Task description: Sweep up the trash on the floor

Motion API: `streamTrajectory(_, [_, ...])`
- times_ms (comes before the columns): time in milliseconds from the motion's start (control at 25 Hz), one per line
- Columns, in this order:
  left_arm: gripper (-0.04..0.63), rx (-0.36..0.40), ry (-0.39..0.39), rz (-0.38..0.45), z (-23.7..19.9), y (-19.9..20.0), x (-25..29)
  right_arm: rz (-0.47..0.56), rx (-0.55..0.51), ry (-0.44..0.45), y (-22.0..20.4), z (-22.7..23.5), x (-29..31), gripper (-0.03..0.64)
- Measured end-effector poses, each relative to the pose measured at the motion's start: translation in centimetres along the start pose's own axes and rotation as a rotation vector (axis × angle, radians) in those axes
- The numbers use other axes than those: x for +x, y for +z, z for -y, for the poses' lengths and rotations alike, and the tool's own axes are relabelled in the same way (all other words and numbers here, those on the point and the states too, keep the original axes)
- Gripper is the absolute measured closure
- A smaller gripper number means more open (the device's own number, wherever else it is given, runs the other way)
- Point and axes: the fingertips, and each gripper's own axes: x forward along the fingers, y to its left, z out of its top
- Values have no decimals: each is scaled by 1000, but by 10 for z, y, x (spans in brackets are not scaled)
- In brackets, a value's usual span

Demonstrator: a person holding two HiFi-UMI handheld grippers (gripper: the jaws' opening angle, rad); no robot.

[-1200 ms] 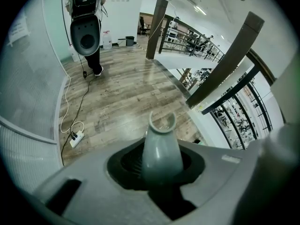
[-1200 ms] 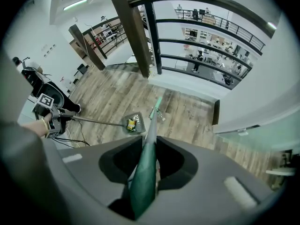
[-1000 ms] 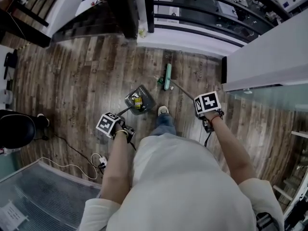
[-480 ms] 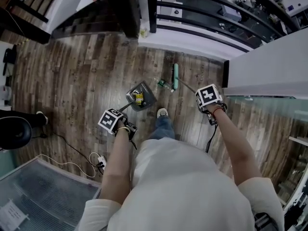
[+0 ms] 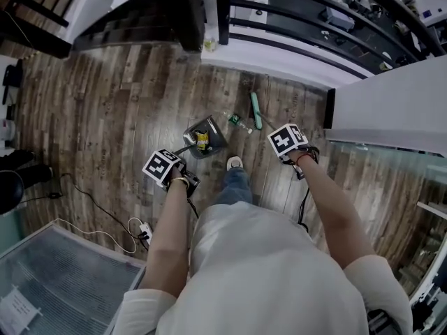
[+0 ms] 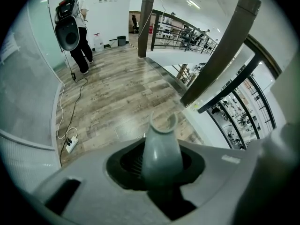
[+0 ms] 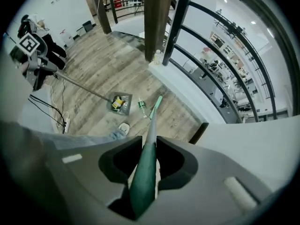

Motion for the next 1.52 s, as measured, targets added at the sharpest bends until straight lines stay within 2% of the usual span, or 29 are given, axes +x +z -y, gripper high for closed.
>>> streamTrajectory(120, [503, -27, 16, -6, 5, 2, 3, -14, -60, -20, 1, -9, 11, 515])
streamTrajectory(320, [502, -20, 30, 0, 12, -1, 4, -28, -126, -33, 3, -25, 20, 515])
streamTrajectory(720, [494, -33, 14, 2, 15, -3, 3, -3, -213, -15, -4, -57, 23, 515])
streamTrajectory(1520, [494, -6, 24, 1, 15, -3, 2, 29, -369, 91, -8, -129, 16, 515])
